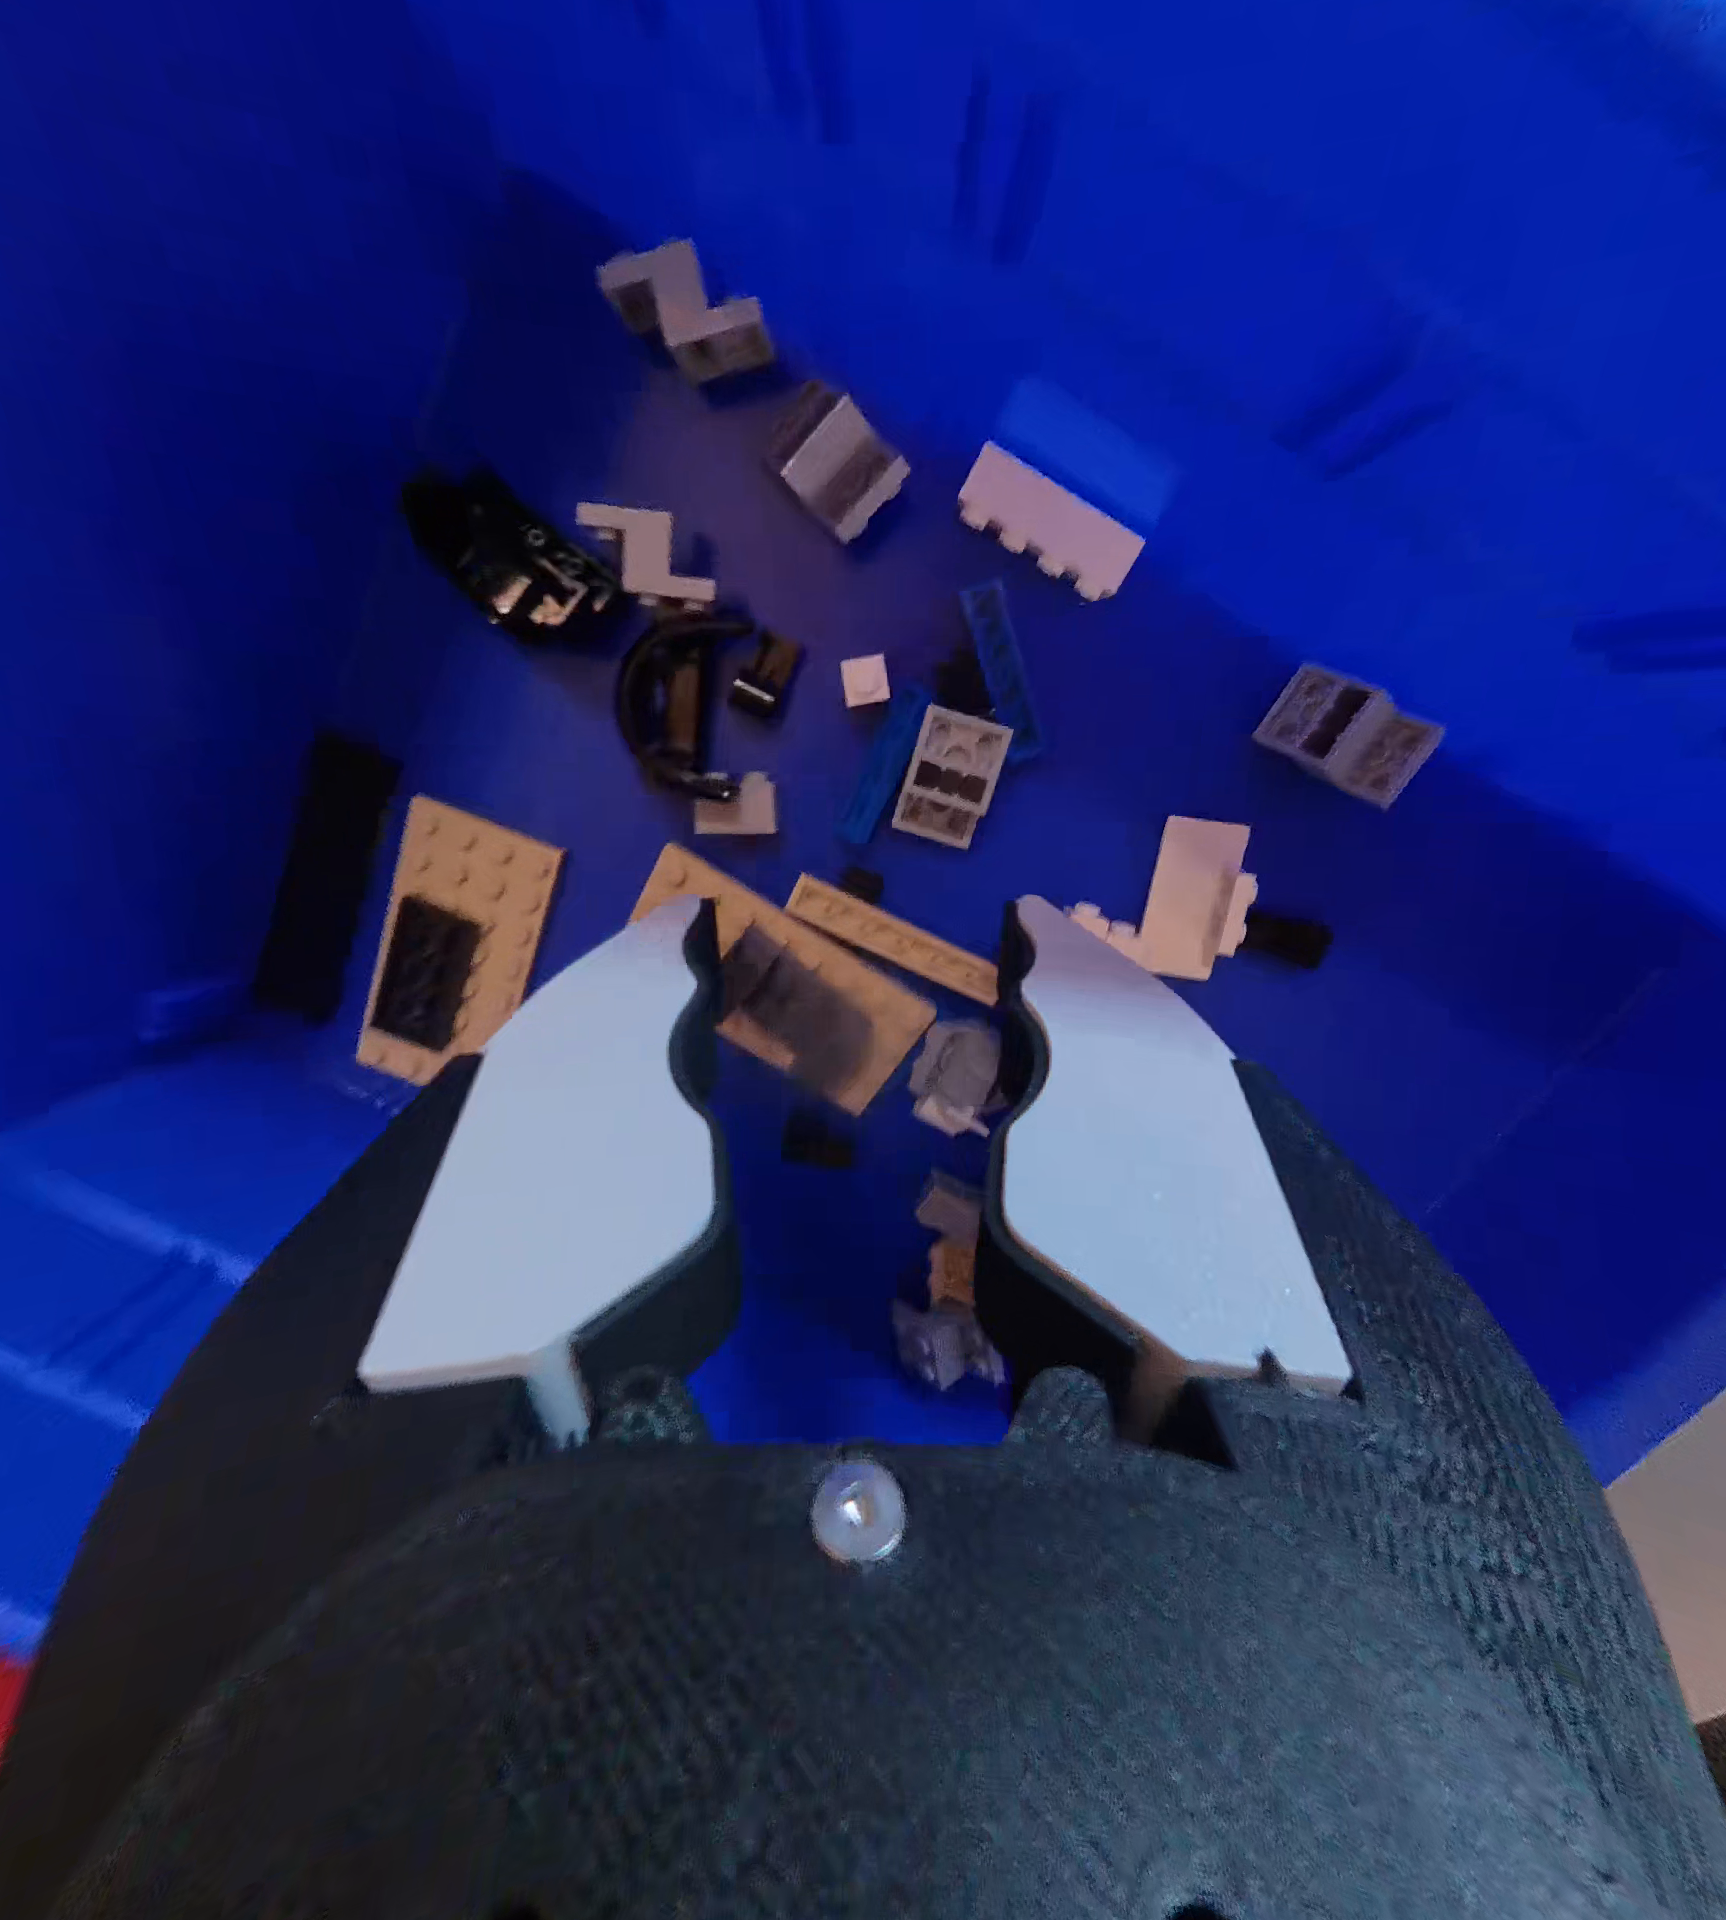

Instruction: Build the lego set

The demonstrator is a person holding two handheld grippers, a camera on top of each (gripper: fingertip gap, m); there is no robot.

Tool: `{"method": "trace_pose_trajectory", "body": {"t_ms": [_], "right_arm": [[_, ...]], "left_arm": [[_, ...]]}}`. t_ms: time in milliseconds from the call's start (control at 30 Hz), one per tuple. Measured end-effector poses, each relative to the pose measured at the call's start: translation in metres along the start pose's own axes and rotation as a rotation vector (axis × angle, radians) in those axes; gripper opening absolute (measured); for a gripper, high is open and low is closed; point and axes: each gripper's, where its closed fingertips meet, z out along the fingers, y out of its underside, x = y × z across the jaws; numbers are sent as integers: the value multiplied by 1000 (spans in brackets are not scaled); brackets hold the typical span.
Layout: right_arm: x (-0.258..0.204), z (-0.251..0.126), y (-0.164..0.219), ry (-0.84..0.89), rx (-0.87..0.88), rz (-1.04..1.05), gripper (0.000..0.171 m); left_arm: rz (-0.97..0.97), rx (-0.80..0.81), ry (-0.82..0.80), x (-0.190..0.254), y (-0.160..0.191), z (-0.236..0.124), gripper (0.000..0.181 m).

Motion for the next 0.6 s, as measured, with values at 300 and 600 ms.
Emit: {"method": "trace_pose_trajectory", "body": {"t_ms": [300,600], "right_arm": [[9,0,0,48,-1,20,0],[13,-5,-13,95,61,-59,0]], "left_arm": [[80,-249,-120,-18,44,-5,15],[32,103,-213,-36,-6,-36,27]]}}
